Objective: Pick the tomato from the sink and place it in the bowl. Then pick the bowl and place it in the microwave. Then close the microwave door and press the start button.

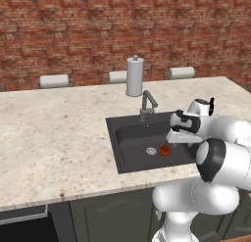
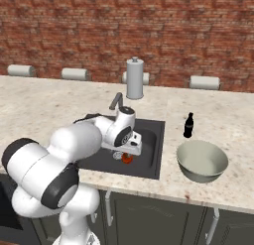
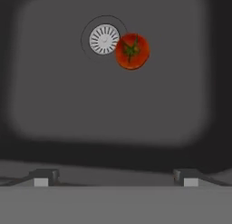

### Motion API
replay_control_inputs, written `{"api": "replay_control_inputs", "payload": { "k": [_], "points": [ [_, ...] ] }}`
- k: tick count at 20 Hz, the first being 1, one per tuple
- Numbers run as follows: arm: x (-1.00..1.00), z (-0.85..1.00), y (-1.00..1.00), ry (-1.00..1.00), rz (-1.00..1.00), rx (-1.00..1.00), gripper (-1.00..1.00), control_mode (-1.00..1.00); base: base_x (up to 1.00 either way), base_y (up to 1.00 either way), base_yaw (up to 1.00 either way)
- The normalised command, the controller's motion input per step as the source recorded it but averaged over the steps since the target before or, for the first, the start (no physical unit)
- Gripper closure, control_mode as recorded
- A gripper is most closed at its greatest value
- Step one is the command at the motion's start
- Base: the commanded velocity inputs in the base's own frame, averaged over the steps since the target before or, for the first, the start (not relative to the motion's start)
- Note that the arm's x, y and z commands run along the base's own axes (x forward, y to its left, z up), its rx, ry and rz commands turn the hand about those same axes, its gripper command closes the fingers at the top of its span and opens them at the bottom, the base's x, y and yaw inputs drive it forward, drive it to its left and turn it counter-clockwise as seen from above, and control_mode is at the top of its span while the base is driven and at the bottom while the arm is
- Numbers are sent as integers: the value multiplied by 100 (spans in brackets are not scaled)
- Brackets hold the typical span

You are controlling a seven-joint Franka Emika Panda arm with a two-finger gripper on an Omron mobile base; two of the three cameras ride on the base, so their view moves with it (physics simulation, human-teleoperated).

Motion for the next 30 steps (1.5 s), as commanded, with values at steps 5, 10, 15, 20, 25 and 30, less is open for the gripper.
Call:
{"api": "replay_control_inputs", "payload": {
  "k": [5,10,15,20,25,30],
  "points": [
    [55,-47,0,0,1,0,-100,-100,0,0,0],
    [40,-33,0,0,0,0,-100,-100,0,0,0],
    [31,-34,0,0,0,0,-100,-100,0,0,0],
    [34,-35,4,0,0,0,-100,-100,0,0,0],
    [30,-17,-2,0,3,0,-100,-100,0,0,0],
    [33,-23,0,0,2,0,-100,-100,0,0,0]
  ]
}}
